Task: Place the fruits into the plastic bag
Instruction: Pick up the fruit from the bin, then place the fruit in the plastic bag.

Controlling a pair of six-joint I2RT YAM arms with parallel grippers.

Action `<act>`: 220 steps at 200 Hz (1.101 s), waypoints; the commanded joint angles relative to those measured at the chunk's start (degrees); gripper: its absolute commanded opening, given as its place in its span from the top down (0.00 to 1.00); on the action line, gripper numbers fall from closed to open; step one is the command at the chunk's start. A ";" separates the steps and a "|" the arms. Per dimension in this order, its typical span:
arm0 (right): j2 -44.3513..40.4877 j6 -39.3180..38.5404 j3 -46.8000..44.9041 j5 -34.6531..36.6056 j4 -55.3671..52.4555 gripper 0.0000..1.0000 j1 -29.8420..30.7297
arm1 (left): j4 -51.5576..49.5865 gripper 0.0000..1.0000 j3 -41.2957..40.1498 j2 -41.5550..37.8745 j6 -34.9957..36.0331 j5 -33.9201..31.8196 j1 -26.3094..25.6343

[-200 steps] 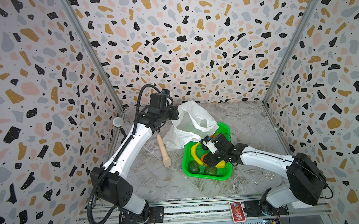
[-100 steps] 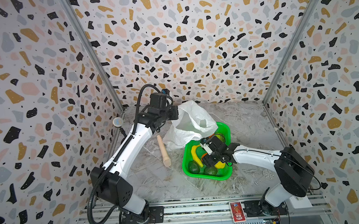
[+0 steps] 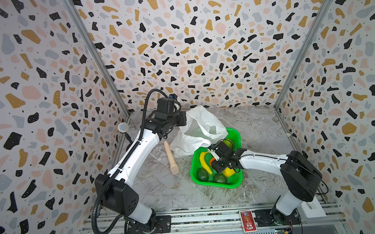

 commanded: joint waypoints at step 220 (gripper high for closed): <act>-15.36 -0.60 16.11 -14.74 16.11 0.56 1.57 | 4.25 1.00 -2.41 -1.82 -0.97 5.35 0.36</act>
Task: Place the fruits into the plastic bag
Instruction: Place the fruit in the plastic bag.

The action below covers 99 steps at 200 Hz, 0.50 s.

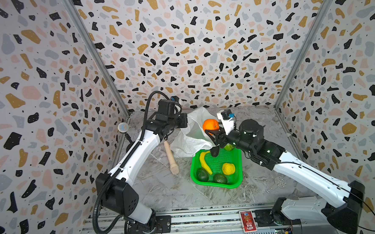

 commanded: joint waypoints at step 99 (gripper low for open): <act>14.59 4.97 6.37 -12.44 -5.73 0.56 0.30 | 4.12 1.00 -0.92 -2.91 -4.05 6.13 0.34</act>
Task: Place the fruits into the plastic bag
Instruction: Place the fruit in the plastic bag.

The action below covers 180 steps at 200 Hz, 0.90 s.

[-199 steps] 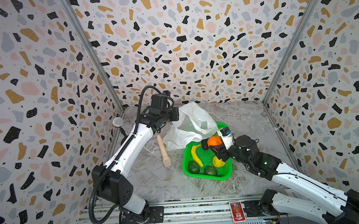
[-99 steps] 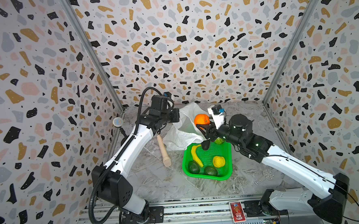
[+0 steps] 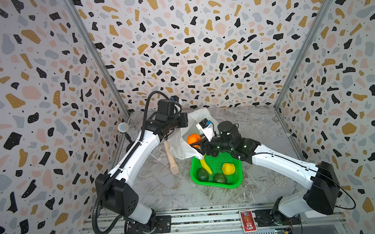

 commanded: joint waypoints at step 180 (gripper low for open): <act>14.15 3.82 19.37 -1.44 -8.22 0.24 -7.99 | 7.52 1.00 -6.21 -5.10 -8.56 12.03 0.07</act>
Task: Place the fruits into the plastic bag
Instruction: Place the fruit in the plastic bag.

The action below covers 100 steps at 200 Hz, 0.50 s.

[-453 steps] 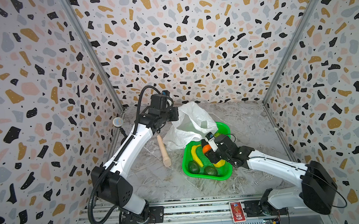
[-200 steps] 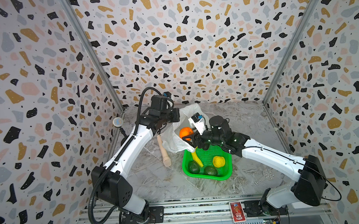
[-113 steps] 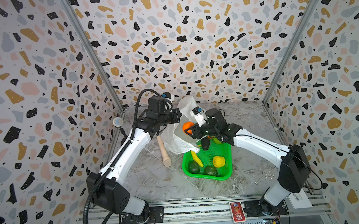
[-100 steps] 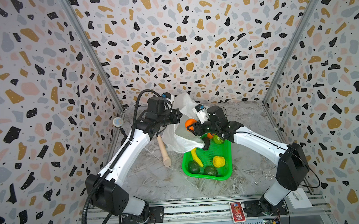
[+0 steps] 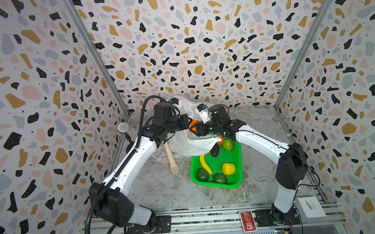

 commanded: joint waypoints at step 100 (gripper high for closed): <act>-16.61 4.16 -12.97 9.02 -2.62 0.14 -5.07 | 0.98 1.00 7.10 2.40 0.93 9.95 0.29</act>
